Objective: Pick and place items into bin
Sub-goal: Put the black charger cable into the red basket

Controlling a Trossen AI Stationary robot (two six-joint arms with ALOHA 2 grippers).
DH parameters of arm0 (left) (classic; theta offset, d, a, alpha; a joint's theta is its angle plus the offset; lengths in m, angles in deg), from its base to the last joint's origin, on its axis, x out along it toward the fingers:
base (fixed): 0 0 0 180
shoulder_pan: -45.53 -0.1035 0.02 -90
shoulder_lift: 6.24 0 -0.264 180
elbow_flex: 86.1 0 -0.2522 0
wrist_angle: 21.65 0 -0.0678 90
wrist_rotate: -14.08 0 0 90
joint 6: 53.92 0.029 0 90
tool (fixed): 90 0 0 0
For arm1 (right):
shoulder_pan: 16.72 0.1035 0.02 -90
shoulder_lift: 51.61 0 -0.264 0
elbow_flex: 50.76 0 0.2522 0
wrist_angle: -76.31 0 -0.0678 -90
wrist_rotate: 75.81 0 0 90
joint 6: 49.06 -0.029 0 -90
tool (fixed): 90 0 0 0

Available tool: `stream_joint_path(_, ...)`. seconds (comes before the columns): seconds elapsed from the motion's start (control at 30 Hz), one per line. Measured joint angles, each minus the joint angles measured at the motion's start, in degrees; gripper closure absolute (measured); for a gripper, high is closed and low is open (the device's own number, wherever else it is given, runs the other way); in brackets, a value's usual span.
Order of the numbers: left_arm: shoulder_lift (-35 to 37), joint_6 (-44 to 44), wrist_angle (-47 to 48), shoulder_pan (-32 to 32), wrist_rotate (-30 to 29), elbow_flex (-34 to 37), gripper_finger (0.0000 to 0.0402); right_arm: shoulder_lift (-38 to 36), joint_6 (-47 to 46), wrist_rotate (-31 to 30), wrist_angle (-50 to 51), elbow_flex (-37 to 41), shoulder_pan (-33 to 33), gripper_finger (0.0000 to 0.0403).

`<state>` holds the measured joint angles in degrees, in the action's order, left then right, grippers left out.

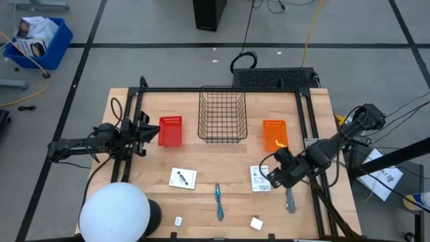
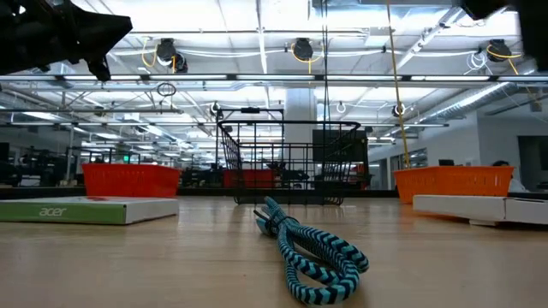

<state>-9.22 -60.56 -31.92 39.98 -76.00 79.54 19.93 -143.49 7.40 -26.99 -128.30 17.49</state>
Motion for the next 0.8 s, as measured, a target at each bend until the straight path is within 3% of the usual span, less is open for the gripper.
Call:
stream_joint_path(0.4, 0.0, -1.5, 0.3, 0.0, 0.0, 0.0, 0.0371, 1.6, -10.8, 10.1, 1.0, 8.9, 2.2, 0.0177)
stream_joint_path(0.6, 0.0, -1.5, 0.3, 0.0, 0.0, 0.0, 0.0371, 1.6, -12.9, 12.4, -3.3, 14.4, 3.1, 0.0174)
stream_joint_path(0.8, 0.0, -1.5, 0.3, 0.0, 0.0, 0.0, 0.0371, 1.6, -13.0, 12.7, -14.1, 21.5, 3.1, 0.0185)
